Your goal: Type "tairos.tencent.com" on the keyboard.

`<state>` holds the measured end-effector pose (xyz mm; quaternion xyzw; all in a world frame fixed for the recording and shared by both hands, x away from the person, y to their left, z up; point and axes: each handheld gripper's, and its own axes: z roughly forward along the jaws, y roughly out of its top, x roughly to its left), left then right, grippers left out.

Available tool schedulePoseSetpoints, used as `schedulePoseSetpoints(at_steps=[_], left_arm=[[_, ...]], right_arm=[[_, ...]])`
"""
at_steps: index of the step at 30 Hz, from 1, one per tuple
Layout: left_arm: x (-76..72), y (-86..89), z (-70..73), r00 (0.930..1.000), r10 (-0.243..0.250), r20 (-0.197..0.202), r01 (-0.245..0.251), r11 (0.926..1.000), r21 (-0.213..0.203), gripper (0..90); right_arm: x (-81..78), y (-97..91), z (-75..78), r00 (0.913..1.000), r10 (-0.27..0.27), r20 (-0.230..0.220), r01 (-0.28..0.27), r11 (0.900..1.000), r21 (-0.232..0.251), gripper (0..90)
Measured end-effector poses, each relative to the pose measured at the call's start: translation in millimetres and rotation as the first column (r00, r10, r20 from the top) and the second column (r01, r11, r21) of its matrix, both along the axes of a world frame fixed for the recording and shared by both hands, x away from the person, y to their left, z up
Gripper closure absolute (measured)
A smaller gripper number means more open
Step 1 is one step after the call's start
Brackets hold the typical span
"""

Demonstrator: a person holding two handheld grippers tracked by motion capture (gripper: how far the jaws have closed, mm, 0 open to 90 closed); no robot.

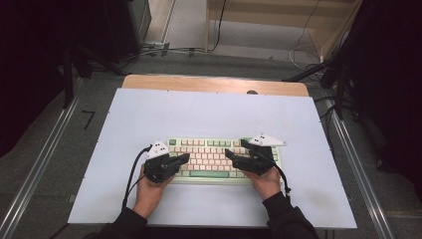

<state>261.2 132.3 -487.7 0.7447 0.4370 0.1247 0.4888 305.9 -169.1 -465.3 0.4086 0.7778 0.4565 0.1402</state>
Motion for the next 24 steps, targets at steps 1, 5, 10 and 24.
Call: schedulePoseSetpoints(at_steps=[1,5,10,24], left_arm=[[0.5,-0.5,-0.5,1.0000,0.002,-0.004,-0.002,1.0000,-0.001,90.0],[2.1,-2.1,-2.7,0.9999,0.005,-0.014,-0.005,0.9998,0.017,90.0],[3.5,-2.5,-4.0,0.9997,0.014,-0.020,-0.013,0.9996,0.025,90.0],[5.8,-4.1,-7.2,0.9989,0.037,-0.031,-0.035,0.9973,0.065,90.0]], right_arm=[[0.2,0.0,-0.2,1.0000,0.000,-0.002,0.000,1.0000,0.000,26.3],[-0.2,0.6,-0.4,1.0000,0.002,-0.002,-0.002,1.0000,-0.003,26.3],[0.0,0.7,-0.9,1.0000,0.002,-0.005,-0.002,1.0000,-0.005,26.3],[-0.1,1.2,-1.3,1.0000,0.001,-0.010,-0.001,1.0000,-0.006,26.3]])
